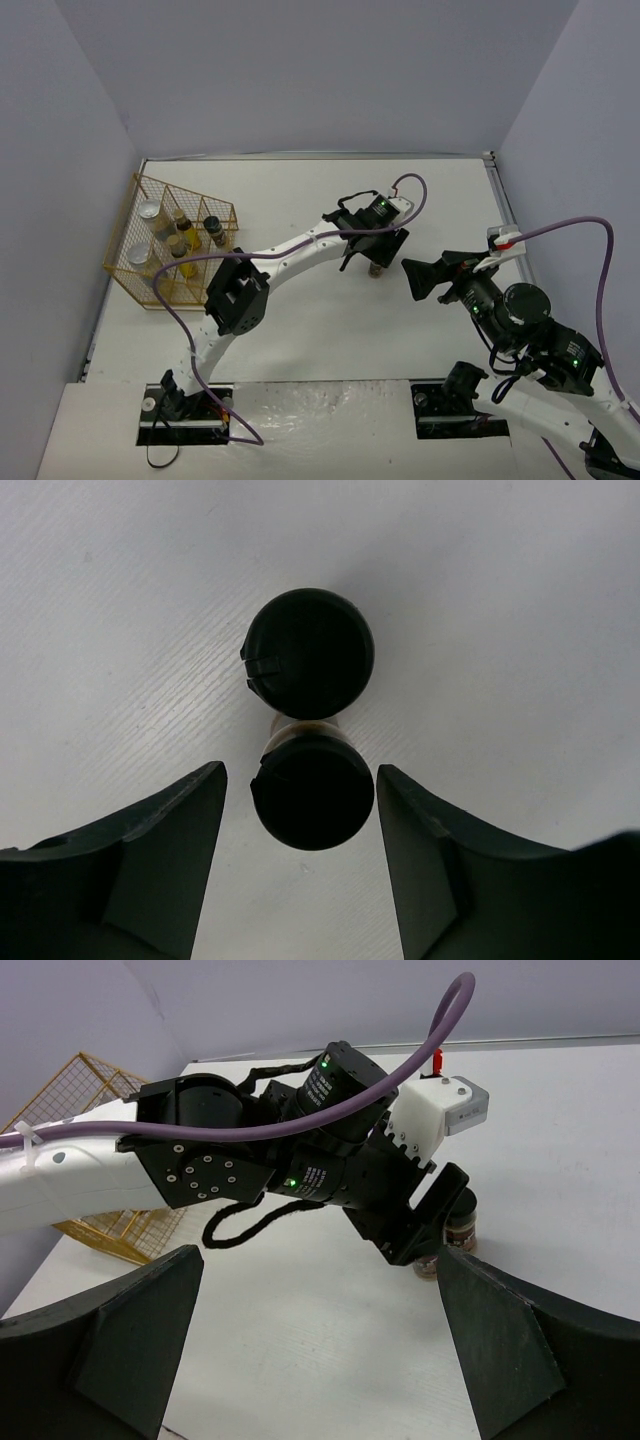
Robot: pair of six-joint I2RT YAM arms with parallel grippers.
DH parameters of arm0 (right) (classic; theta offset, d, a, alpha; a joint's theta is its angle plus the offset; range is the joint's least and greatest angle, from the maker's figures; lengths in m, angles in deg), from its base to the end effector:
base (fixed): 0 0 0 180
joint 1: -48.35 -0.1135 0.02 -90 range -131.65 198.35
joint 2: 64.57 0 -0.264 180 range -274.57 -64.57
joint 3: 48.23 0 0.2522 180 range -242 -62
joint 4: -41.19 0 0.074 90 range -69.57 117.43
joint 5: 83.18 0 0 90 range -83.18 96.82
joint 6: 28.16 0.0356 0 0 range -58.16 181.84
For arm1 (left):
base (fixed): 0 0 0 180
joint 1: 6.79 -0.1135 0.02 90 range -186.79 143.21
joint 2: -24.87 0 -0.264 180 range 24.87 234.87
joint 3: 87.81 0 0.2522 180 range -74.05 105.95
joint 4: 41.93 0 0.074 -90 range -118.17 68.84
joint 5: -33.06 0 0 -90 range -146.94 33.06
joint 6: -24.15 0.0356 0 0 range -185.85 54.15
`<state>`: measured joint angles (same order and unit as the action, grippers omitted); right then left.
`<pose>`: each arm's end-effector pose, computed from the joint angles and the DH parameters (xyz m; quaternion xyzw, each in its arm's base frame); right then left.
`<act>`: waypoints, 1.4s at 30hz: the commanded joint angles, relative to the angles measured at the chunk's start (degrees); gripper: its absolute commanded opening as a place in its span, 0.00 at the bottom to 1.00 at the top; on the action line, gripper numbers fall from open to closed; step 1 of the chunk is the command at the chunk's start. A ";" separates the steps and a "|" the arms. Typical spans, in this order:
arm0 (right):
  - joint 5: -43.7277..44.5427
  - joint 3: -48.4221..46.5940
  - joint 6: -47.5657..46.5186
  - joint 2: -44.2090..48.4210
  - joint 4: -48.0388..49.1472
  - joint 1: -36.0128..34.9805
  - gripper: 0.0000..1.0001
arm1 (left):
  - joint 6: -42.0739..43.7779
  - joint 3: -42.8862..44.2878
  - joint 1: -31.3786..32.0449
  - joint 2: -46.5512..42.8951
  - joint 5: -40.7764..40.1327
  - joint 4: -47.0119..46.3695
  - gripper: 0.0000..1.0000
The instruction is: Organize the condiment bottles
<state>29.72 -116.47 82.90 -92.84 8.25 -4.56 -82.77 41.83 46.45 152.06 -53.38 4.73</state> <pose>0.0634 0.0609 0.4136 -0.0351 0.6651 0.3367 0.6656 0.3035 -0.4100 0.2582 0.2985 0.8711 -0.2469 0.3018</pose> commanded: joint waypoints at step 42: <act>-4.09 1.26 -1.60 -0.18 3.89 0.08 1.00 | -15.97 -33.25 -35.69 -50.36 -23.13 15.49 0.09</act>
<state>26.39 -115.44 80.49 -93.72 7.88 -4.56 -100.46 7.73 13.54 101.51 -77.24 24.26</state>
